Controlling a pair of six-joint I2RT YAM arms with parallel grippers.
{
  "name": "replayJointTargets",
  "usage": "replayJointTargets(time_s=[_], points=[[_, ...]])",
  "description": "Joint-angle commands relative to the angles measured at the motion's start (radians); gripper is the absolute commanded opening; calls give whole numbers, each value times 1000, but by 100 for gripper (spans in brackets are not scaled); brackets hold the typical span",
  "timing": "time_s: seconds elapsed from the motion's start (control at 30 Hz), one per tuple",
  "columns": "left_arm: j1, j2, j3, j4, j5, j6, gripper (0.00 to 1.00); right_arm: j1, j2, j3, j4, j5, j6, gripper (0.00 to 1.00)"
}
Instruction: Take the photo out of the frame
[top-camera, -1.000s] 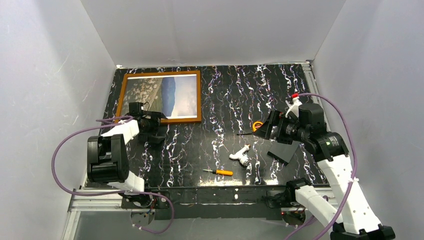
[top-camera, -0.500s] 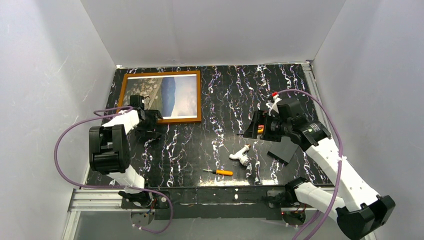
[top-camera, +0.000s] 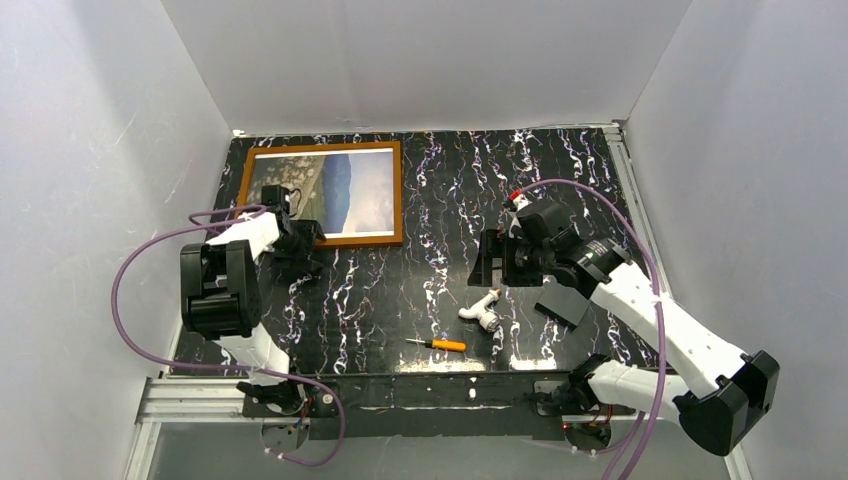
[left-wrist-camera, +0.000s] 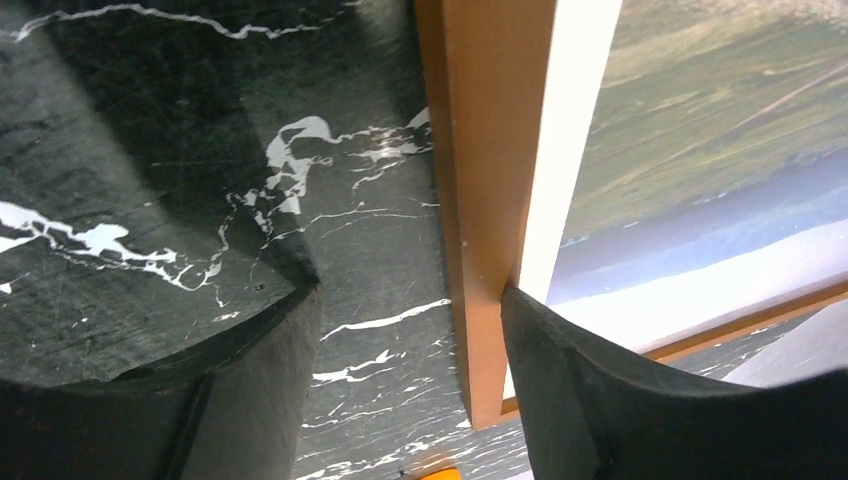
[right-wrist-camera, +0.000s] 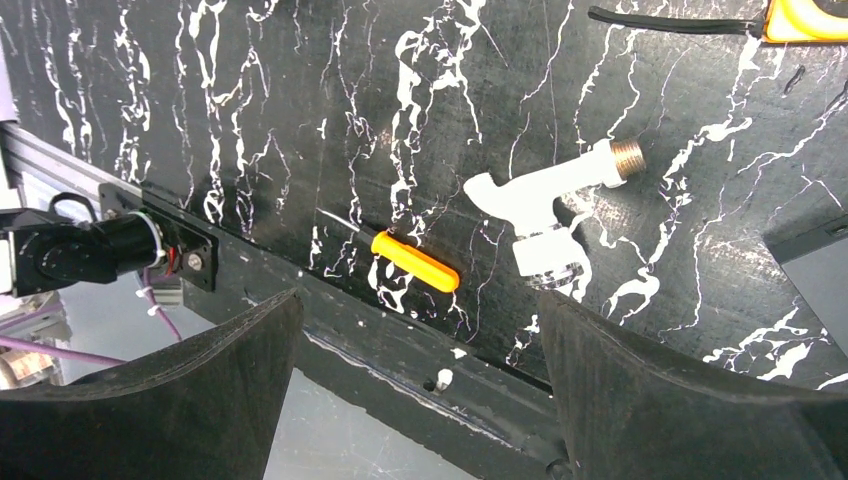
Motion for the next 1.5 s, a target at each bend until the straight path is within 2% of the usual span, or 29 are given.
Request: replayJointTargets(time_s=[0.0, 0.13, 0.27, 0.33, 0.53, 0.7, 0.83, 0.87, 0.93, 0.97, 1.1, 1.17, 1.3, 1.47], points=[[0, 78, -31, -113, -123, 21, 62, 38, 29, 37, 38, 59, 14, 94], [-1, 99, -16, -130, -130, 28, 59, 70, 62, 33, 40, 85, 6, 94], [-5, 97, -11, -105, -135, 58, 73, 95, 89, 43, 20, 102, -8, 94], [-7, 103, -11, -90, -129, 45, 72, 99, 94, 39, 21, 102, -9, 94], [-10, 119, -20, -99, -143, 3, 61, 109, 105, 30, 31, 117, -5, 94], [-14, 130, 3, -182, -185, -9, 42, 131, 117, 70, -12, 206, -21, 94], [-21, 149, 39, -217, -187, 12, 44, 145, 132, 90, -38, 257, -41, 94], [-22, 152, 42, -219, -189, 19, 41, 148, 137, 95, -47, 264, -44, 94], [-24, 158, 53, -220, -193, 42, 22, 153, 148, 106, -66, 283, -52, 94], [-24, 162, 55, -224, -194, 51, 16, 158, 152, 109, -70, 299, -60, 94], [-24, 152, 58, -244, -191, 100, 8, 176, 160, 108, -74, 393, -108, 96], [-24, 131, 59, -282, -193, 135, 0, 185, 157, 95, -50, 424, -142, 98], [-25, 73, 46, -377, -174, 154, 0, 206, 142, 52, 46, 466, -239, 98], [-26, -29, 54, -515, -180, 185, 0, 226, 163, 36, 162, 440, -376, 99]])
